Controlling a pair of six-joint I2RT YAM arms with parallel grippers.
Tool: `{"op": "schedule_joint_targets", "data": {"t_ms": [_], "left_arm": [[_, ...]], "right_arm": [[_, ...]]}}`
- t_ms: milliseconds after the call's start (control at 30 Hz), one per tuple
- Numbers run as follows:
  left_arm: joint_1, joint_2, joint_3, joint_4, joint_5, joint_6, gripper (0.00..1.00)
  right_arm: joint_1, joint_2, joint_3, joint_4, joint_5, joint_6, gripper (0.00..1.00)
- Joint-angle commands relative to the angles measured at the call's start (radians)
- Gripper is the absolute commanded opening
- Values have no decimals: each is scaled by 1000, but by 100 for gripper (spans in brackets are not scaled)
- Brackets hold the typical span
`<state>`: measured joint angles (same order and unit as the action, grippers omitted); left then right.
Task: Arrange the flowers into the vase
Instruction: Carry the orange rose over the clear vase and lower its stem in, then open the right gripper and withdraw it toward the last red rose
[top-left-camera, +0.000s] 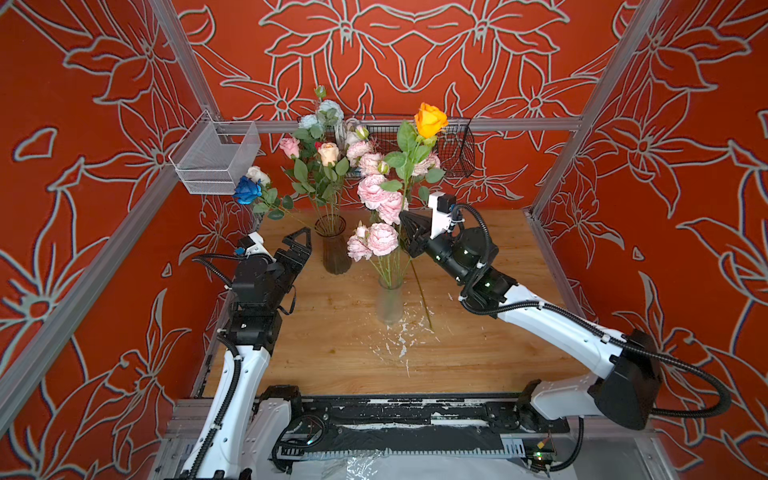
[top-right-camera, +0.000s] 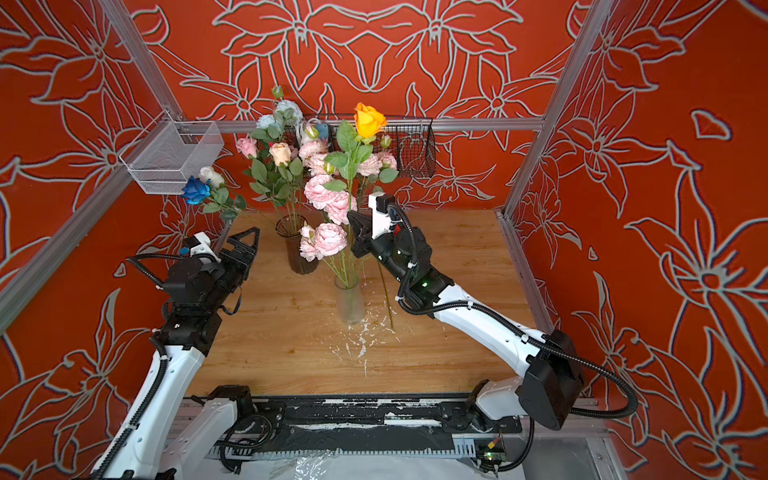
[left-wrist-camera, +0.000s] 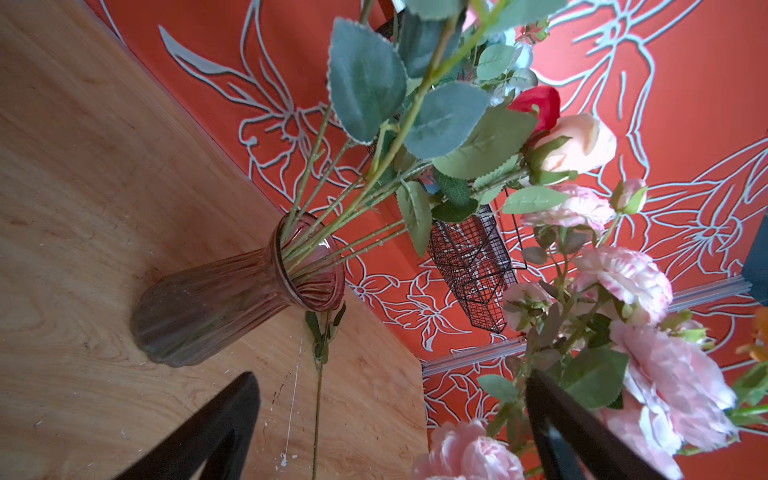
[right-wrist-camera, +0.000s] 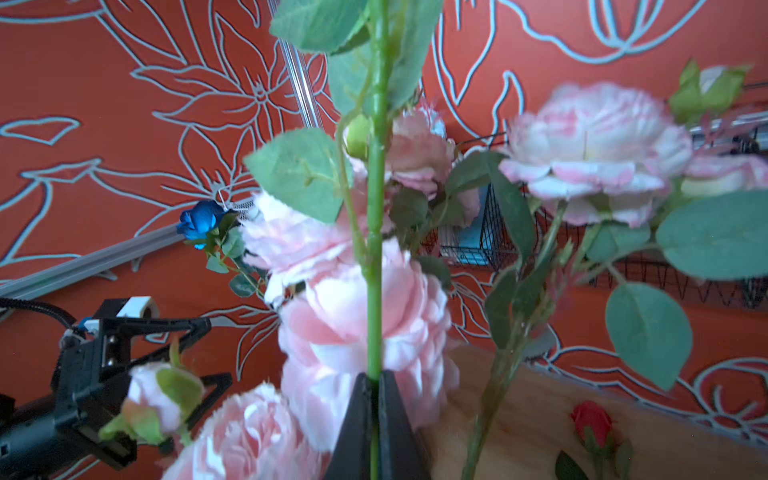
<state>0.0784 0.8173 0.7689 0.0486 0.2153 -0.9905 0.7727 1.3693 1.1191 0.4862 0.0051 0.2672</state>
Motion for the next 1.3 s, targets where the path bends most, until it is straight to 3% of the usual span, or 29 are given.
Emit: {"op": "schedule_joint_targets", "data": {"t_ms": [0,167,400,900,1133,1267], "left_arm": [[13,12,-16,46,34,-26,100],[20,26,-16,56,51,-37,100],[20,25,-19,55,45,-34,100],[21,46,-20,60,56,-37,100],[20,57,-20,56,52,-36,100],[17,59,-20,53,55,-42,100]], "right_arm": [[35,-53,-36,-27,56,-24,26],[96,-99,-6,-179,142,-81,39],[143,-182,-4,-238,269,-102,46],[168,-357,67,-458,262,-164,49],[149,-455,13,-566,495,-190,47],[54,-546,-124,-622,497,-83,45]]}}
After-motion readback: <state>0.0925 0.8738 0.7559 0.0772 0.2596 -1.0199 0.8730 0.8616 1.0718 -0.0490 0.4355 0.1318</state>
